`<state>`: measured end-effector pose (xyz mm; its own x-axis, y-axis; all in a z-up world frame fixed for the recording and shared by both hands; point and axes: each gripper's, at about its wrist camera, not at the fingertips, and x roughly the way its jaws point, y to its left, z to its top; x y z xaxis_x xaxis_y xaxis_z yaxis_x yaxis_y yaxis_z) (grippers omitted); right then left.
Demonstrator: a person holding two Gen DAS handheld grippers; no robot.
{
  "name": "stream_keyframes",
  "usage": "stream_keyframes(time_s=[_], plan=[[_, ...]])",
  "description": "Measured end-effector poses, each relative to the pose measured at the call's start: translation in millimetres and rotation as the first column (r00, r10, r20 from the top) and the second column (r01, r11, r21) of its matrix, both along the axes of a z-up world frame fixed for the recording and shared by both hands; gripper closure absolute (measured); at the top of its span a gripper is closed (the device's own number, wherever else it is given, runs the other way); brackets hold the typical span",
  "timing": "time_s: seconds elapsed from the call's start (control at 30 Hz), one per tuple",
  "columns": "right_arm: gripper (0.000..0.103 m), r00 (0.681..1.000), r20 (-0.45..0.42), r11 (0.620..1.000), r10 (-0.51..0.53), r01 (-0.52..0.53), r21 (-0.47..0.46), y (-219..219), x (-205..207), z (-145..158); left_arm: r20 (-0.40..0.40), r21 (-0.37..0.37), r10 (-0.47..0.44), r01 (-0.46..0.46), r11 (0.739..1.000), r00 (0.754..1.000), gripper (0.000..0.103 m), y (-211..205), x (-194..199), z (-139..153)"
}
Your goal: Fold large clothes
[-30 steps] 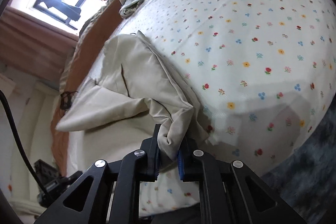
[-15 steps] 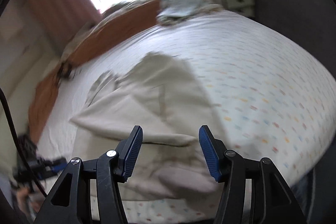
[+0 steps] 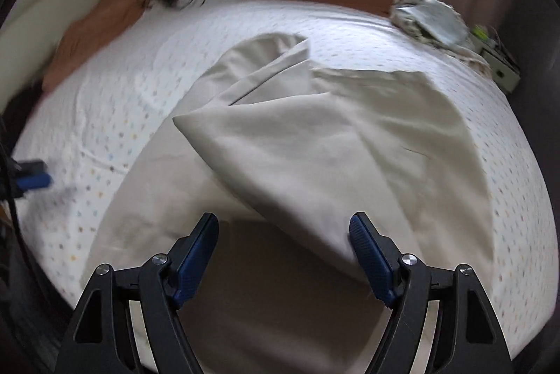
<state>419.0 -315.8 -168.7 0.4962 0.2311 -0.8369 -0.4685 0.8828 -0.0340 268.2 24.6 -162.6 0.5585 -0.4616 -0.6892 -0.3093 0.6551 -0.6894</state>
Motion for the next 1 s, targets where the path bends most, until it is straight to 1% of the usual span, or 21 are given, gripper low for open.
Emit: stream_keyframes(time_s=[0.07, 0.1, 0.13, 0.2, 0.23, 0.27, 0.33, 0.37, 0.47, 0.6, 0.67, 0.73, 0.83, 1.0], plan=[[0.027, 1.0, 0.002, 0.999, -0.008, 0.008, -0.037, 6.5, 5.5, -5.3, 0.003, 0.005, 0.01, -0.01, 1.0, 1.0, 0.06, 4.7, -4.1, 1.4], [0.039, 1.0, 0.013, 1.0, -0.012, 0.012, -0.026, 6.8, 7.9, -3.3, 0.002, 0.003, 0.014, -0.014, 1.0, 1.0, 0.06, 6.0, -5.9, 1.0], [0.062, 1.0, 0.022, 1.0, -0.021, 0.022, -0.013, 5.3, 10.7, -0.1, -0.001, -0.002, 0.018, -0.018, 1.0, 1.0, 0.06, 6.0, -5.9, 0.3], [0.081, 0.999, 0.018, 0.999, -0.047, 0.047, 0.002, 0.6, 19.0, 5.6, -0.009, -0.006, 0.016, -0.016, 1.0, 1.0, 0.06, 4.6, -6.4, -2.0], [0.089, 0.998, 0.019, 0.998, -0.059, 0.058, 0.023, -4.4, 22.0, 10.5, -0.012, -0.008, 0.013, -0.013, 1.0, 1.0, 0.06, 2.3, -4.2, -2.8], [0.091, 0.997, 0.037, 0.997, -0.069, 0.068, 0.04, -8.3, 25.3, 17.0, -0.012, -0.01, 0.007, -0.007, 1.0, 1.0, 0.06, -0.8, -1.9, -3.2], [0.095, 0.993, 0.082, 0.996, -0.081, 0.079, 0.029, -16.2, 28.8, 28.4, -0.012, -0.011, -0.007, 0.007, 1.0, 1.0, 0.06, -6.5, 1.8, -3.4], [0.096, 0.99, 0.105, 0.996, -0.093, 0.091, 0.025, -22.1, 32.6, 35.1, -0.013, -0.011, -0.011, 0.011, 1.0, 1.0, 0.06, -8.4, 3.3, -3.4], [0.097, 0.98, 0.134, 0.989, -0.147, 0.143, 0.041, -42.9, 43.4, 52.0, -0.009, -0.019, -0.021, 0.021, 1.0, 1.0, 0.06, -14.2, 8.3, -3.7], [0.097, 0.966, 0.128, 0.972, -0.225, 0.213, 0.098, -74.8, 62.9, 68.7, -0.006, -0.061, -0.032, 0.031, 0.998, 0.999, 0.06, -20.0, 13.2, -7.0], [0.097, 0.962, 0.114, 0.964, -0.248, 0.234, 0.122, -88.0, 75.2, 71.8, -0.011, -0.065, -0.037, 0.036, 0.997, 0.999, 0.06, -23.4, 17.1, -8.5], [0.097, 0.958, 0.091, 0.956, -0.271, 0.257, 0.139, -99.2, 87.2, 70.0, -0.014, -0.075, -0.04, 0.039, 0.996, 0.999, 0.06, -25.6, 21.1, -10.2], [0.098, 0.952, 0.054, 0.945, -0.301, 0.291, 0.147, -109.9, 105.0, 57.6, -0.021, -0.075, -0.047, 0.046, 0.996, 0.999, 0.06, -28.6, 29.0, -13.5], [0.098, 0.929, -0.02, 0.918, -0.37, 0.369, 0.148, -134.0, 133.9, 22.4, -0.041, -0.063, -0.05, 0.047, 0.997, 0.998, 0.06, -30.3, 40.0, -20.4]])
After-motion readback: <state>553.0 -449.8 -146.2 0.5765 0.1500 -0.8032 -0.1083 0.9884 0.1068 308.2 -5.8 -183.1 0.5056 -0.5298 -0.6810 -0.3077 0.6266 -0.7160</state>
